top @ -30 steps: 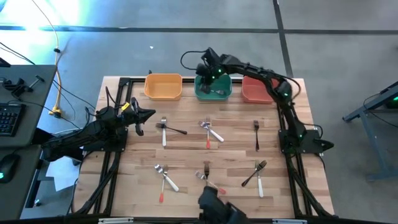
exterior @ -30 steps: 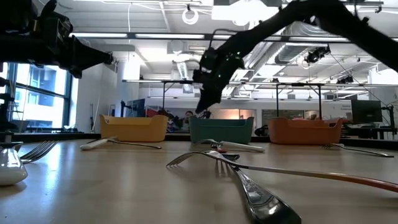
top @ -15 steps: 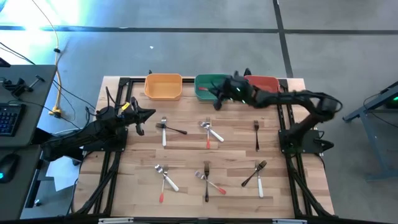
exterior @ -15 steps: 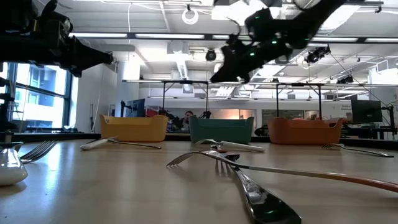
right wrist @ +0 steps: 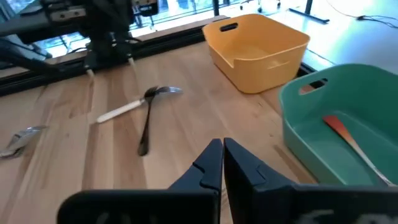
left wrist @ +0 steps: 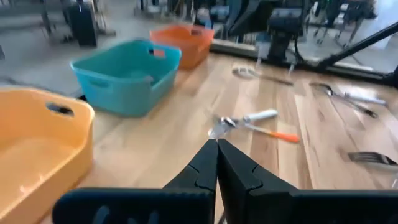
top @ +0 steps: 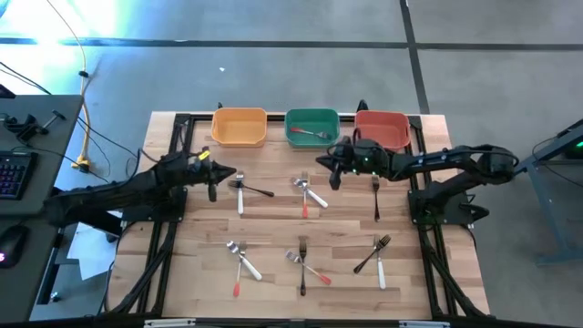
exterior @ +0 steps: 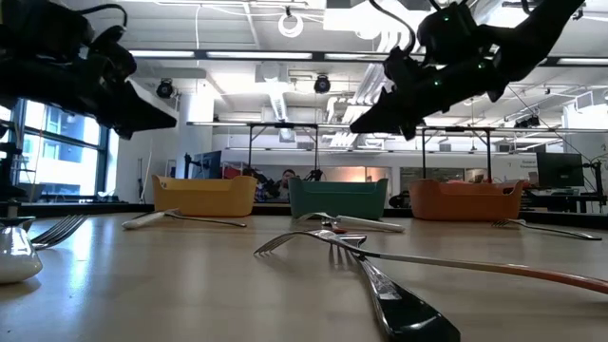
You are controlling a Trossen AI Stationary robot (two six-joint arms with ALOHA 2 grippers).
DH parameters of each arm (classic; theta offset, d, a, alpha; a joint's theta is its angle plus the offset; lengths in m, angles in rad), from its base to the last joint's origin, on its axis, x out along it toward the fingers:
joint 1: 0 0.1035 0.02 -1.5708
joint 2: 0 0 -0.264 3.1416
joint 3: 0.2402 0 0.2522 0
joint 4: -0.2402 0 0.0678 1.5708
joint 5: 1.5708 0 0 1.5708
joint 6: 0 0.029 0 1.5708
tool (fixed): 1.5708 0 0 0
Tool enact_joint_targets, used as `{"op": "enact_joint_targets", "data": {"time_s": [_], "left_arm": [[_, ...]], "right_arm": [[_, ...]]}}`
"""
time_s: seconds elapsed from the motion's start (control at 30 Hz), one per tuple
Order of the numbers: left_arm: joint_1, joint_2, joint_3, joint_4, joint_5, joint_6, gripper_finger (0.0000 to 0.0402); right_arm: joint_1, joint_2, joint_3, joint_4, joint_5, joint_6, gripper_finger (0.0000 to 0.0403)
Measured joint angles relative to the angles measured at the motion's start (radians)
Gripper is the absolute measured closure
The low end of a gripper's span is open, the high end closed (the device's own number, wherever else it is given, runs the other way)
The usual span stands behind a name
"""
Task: Sort silverware by color (type)
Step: Put the top left black fork into the yellow bin
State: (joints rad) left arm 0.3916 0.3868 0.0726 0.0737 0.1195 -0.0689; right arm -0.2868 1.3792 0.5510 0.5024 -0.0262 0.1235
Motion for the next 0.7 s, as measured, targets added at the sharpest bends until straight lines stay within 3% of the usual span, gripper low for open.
{"op": "enact_joint_targets", "data": {"time_s": [0.27, 0.7], "left_arm": [[-0.015, 0.315, 0.154, -0.028, 0.028, 0.013, 0.0401], [-0.015, 0.769, 0.489, -0.348, 0.02, 0.126, 0.04]], "right_arm": [[0.003, 0.0, 0.0, 0.004, 0.0, -0.122, 0.0402], [-0.074, 0.0, 0.084, 0.002, -0.013, -0.235, 0.0402]]}}
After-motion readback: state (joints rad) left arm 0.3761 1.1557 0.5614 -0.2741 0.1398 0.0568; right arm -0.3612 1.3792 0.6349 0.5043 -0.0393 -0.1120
